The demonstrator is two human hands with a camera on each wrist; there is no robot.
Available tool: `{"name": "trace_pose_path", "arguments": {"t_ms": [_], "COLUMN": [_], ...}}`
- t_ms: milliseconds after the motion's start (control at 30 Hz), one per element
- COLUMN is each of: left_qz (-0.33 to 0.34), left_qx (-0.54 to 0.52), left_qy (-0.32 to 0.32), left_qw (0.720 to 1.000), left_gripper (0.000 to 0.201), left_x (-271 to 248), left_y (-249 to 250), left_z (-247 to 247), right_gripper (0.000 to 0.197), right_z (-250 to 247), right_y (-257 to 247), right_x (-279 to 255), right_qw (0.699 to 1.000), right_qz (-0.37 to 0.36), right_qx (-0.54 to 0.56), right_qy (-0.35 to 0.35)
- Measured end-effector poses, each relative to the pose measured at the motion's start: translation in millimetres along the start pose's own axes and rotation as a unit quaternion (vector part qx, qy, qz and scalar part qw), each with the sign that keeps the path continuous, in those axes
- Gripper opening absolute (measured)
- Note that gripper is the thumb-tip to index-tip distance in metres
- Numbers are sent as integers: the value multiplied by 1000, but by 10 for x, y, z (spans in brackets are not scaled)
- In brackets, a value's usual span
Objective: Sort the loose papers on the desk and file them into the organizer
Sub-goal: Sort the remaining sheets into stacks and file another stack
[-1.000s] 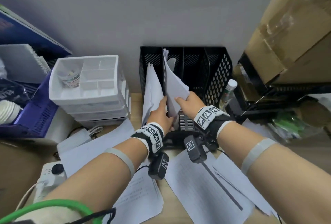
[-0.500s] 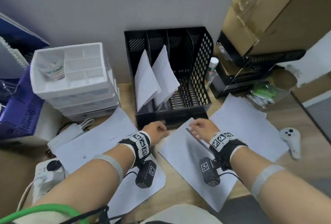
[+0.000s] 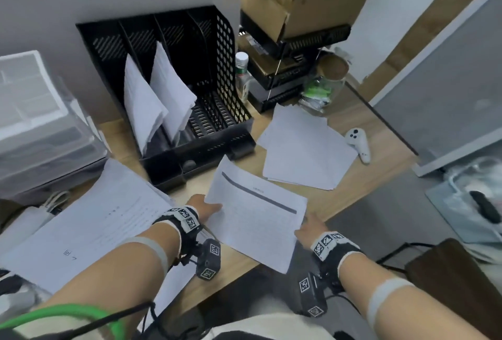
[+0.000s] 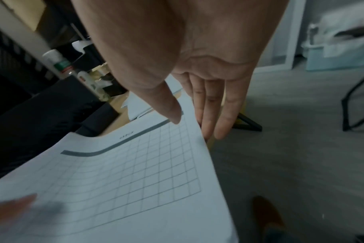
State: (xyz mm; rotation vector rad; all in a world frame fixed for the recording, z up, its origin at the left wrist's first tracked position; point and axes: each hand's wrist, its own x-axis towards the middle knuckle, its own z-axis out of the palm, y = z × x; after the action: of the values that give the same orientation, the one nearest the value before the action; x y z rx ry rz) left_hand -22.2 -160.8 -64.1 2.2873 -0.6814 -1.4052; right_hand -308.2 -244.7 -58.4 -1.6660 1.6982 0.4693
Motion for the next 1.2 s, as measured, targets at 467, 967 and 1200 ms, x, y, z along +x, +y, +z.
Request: {"name": "trace_pose_path", "arguments": {"t_ms": [467, 967, 1200], "left_qz": [-22, -56, -45], "left_qx": [64, 59, 8], "left_qy": [125, 130, 118], "left_qw": [990, 988, 992], "left_gripper": [35, 22, 29], "left_x": [44, -82, -134], "left_y": [296, 350, 435], "left_z": [-27, 100, 30], "right_gripper": [82, 52, 31], "right_z": [-1032, -1117, -1325], "right_y": [-19, -69, -66], "right_x": [855, 1278, 944], "right_qw": [992, 986, 941], "right_qz": [36, 107, -100], "right_qx": [-3, 108, 261], "right_qy": [119, 68, 192]}}
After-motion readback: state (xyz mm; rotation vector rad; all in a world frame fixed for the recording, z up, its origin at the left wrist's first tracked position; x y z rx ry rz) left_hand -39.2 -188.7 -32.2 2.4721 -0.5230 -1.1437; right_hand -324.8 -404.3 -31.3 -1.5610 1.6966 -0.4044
